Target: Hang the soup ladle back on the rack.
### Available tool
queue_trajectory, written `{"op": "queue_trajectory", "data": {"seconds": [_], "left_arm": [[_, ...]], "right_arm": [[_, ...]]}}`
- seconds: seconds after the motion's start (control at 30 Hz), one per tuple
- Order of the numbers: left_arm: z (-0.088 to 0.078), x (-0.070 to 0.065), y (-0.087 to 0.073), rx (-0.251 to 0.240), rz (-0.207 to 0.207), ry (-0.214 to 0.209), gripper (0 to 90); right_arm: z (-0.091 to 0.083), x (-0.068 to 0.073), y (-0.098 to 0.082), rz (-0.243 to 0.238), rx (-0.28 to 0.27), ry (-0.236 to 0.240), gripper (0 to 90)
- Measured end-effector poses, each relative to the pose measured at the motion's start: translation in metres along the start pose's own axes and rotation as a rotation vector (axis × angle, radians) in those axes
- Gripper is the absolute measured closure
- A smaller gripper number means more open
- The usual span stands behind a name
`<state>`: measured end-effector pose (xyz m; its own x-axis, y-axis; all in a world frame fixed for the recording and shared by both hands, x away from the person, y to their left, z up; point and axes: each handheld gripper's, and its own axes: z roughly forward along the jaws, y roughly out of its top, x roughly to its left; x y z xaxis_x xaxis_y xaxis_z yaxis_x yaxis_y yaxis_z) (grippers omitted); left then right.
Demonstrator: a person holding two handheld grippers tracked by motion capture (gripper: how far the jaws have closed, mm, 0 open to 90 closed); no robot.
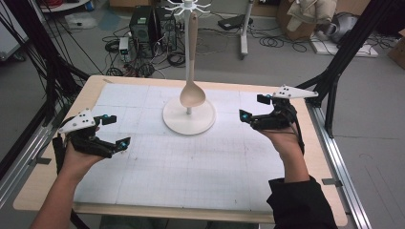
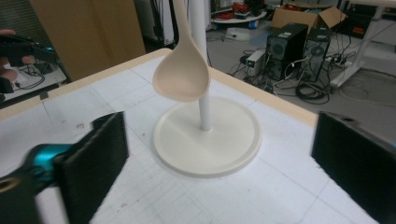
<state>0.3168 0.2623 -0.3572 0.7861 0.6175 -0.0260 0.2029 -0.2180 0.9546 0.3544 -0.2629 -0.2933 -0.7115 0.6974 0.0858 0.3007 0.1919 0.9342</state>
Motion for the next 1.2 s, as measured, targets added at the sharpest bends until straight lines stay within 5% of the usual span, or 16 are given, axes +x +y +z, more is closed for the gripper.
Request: {"op": "queue_trajectory", "data": {"seconds": [0.6, 1.2], "left_arm": [[0.003, 0.005, -0.007, 0.004, -0.018, 0.000, 1.7], [0.007, 0.010, -0.011, 0.006, -0.024, -0.002, 1.7]], "right_arm": [[0.000, -0.001, -0.046, 0.059, 0.026, -0.006, 0.5], [0.008, -0.002, -0.053, 0.068, 0.059, -0.022, 0.5]]}}
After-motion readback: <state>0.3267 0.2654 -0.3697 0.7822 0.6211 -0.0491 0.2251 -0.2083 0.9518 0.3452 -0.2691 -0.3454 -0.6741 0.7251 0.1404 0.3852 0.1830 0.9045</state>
